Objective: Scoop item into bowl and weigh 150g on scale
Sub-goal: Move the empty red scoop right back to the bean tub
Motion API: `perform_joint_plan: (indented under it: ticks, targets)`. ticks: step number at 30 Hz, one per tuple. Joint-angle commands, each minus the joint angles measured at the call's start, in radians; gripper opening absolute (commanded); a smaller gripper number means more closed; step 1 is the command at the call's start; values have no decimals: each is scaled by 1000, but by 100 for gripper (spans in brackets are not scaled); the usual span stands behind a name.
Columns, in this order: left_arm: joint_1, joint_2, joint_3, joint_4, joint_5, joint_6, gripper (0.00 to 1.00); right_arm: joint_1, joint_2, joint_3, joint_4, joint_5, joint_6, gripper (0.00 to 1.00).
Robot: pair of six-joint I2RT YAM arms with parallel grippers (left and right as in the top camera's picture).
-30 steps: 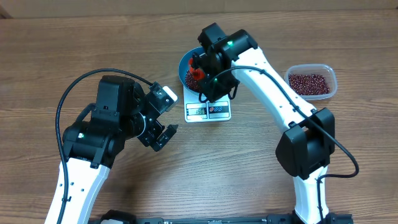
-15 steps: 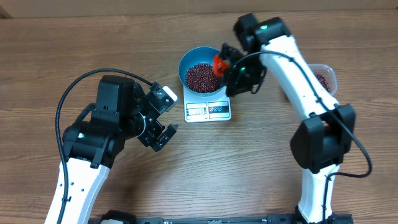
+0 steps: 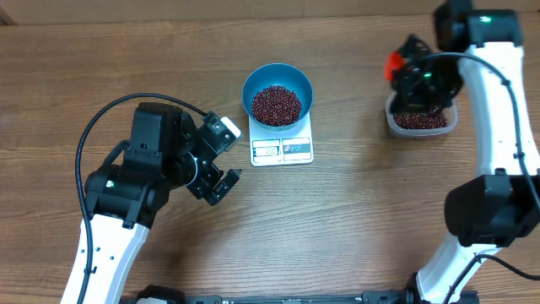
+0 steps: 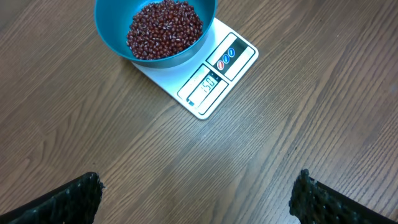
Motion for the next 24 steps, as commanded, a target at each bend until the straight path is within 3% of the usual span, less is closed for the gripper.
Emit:
perform_joint_plan:
  ticks: [1, 6, 12, 24]
  targets:
    - [4, 4, 23, 0, 0, -11, 100, -48, -22, 16, 0, 61, 14, 4]
    - [4, 4, 23, 0, 0, -11, 100, -72, -22, 16, 0, 246, 127, 4]
    - [4, 6, 23, 0, 0, -11, 100, -65, -22, 0, 0, 319, 186, 4]
    - [4, 6, 23, -1, 0, -11, 100, -64, -22, -262, 0, 533, 347, 4]
